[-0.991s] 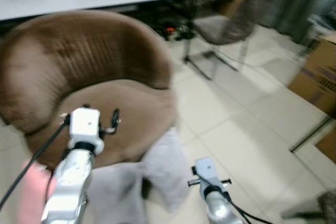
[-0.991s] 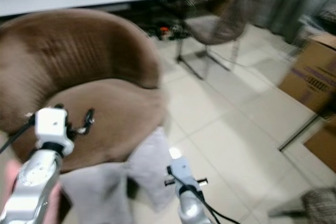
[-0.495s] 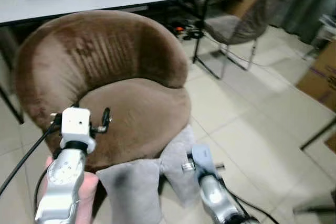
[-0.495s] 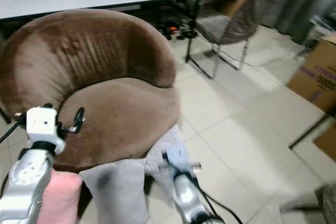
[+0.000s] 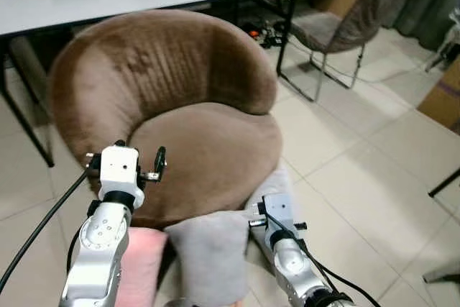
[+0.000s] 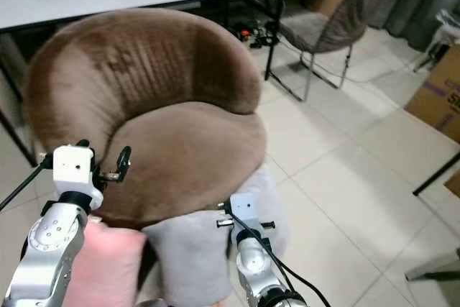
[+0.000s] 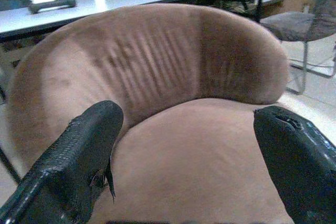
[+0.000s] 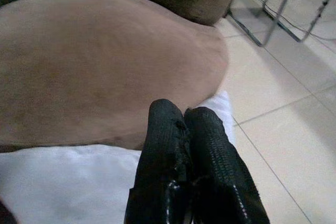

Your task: Move the pillow to the sofa from floor

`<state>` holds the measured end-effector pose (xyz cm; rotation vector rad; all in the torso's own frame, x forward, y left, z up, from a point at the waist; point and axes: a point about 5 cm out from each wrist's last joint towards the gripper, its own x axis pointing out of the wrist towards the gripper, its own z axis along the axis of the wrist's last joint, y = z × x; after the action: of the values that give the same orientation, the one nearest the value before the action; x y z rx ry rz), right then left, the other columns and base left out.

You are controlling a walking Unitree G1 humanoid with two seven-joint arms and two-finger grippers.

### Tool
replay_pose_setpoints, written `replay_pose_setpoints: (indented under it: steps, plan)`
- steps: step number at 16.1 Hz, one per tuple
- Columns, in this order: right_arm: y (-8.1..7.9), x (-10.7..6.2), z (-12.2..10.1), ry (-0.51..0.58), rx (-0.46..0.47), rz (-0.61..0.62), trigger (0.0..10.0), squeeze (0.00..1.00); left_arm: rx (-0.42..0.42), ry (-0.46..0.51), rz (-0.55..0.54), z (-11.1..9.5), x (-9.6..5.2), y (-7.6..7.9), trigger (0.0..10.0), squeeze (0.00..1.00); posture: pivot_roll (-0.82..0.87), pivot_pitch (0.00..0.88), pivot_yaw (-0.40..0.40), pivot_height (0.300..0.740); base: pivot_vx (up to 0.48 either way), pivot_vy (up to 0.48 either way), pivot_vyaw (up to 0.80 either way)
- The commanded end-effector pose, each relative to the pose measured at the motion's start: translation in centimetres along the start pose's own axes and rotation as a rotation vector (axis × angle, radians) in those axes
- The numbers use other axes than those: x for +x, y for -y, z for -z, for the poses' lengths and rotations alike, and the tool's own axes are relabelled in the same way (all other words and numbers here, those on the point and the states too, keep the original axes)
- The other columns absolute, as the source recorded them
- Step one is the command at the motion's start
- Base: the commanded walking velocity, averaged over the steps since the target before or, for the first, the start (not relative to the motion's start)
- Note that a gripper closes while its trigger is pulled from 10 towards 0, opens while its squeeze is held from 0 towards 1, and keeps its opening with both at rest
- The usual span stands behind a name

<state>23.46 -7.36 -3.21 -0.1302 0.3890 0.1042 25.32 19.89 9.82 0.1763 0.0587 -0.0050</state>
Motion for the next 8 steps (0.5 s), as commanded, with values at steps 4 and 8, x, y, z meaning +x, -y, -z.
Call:
replay_pose_setpoints:
  steps: [4,8]
  plan:
    - [-2.54,-1.18,0.83,-0.035,0.040,-0.035,10.0,0.00,0.014,-0.002,-0.019,-0.04,-0.05,-0.64,10.0,0.00,0.05,0.000,-0.017,0.740,0.000,0.309,0.00]
    - [-2.45,-1.21,0.87,-0.033,0.040,-0.030,10.0,0.00,0.020,-0.002,-0.015,-0.02,-0.06,-0.62,10.0,0.00,0.05,0.000,-0.018,0.740,0.000,0.311,0.00]
